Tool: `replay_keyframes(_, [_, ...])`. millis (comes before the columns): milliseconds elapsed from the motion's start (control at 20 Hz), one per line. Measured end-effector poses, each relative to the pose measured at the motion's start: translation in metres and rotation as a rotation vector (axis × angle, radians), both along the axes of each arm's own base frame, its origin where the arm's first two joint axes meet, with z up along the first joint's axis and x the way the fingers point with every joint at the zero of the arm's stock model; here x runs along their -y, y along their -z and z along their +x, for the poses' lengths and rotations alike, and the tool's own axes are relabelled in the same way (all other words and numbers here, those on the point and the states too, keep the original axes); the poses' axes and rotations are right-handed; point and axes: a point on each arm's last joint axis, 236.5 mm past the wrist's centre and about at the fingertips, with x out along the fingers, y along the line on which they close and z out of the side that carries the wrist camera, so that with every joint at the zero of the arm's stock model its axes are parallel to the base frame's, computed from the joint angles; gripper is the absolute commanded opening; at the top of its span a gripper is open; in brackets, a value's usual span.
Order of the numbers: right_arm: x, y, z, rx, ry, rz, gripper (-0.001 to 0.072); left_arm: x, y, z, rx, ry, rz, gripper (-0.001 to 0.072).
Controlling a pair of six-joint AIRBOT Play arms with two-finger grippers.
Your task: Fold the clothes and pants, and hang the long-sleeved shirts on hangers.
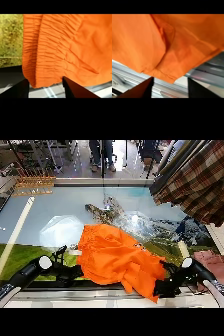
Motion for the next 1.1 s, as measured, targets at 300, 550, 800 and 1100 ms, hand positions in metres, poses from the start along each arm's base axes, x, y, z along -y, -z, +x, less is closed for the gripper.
replay_keyframes(300, [-0.010, 0.005, 0.016, 0.068, -0.006, -0.007, 0.0013, -0.001, 0.000, 0.008, 0.011, -0.049, 0.001, 0.0011])
replay_keyframes(550, [-0.003, -0.021, 0.039, 0.146, -0.057, -0.019, 0.0011, 0.003, -0.021, 0.022, 0.085, -0.051, -0.020, 0.0009])
replay_keyframes(800, [0.009, -0.109, 0.100, 0.455, -0.115, -0.065, 0.0011, 0.010, -0.119, 0.071, 0.375, -0.061, -0.101, 0.0008])
replay_keyframes(1100, [0.037, -0.361, 0.163, 1.283, -0.078, -0.358, 0.0011, -0.024, -0.397, 0.116, 1.068, -0.201, -0.295, 0.0009])
